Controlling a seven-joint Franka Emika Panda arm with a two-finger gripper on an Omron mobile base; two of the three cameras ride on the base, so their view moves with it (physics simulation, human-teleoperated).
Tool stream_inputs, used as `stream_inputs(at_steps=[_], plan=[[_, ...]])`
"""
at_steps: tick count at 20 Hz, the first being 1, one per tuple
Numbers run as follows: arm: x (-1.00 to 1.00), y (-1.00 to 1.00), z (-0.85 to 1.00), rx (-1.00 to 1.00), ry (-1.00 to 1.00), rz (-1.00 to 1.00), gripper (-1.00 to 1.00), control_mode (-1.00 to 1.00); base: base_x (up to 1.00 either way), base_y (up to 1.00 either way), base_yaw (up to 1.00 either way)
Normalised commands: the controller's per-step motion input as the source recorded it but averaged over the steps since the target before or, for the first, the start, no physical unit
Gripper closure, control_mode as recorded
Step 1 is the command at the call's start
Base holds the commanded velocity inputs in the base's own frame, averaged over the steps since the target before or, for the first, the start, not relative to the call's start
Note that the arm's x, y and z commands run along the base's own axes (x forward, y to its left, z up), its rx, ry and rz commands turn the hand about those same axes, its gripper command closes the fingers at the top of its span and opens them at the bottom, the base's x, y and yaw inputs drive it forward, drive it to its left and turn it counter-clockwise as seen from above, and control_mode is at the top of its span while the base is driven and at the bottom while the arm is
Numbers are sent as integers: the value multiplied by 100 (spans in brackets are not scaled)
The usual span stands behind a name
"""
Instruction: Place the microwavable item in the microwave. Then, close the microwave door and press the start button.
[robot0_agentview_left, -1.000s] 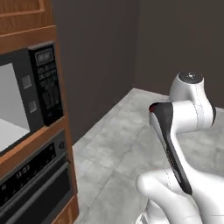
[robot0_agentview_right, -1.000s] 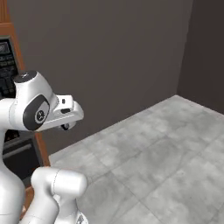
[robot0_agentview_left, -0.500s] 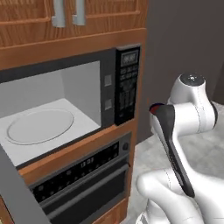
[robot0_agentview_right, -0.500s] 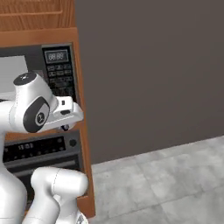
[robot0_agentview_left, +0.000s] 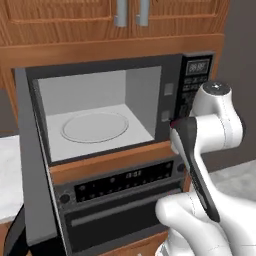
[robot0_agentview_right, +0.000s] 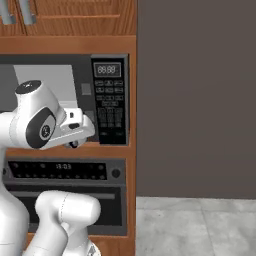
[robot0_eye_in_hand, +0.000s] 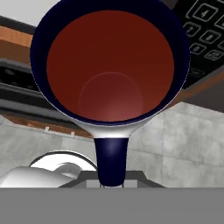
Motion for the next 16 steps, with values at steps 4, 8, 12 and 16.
stream_inputs(at_steps=[4, 8, 12, 16], plan=[[0, 0, 0, 0, 0, 0, 100, 100, -37, 5, 48], [0, 0, 0, 0, 0, 0, 100, 100, -46, 9, 44], [0, 0, 0, 0, 0, 0, 100, 100, -30, 10, 38], [0, 0, 0, 0, 0, 0, 100, 100, 21, 4, 35]])
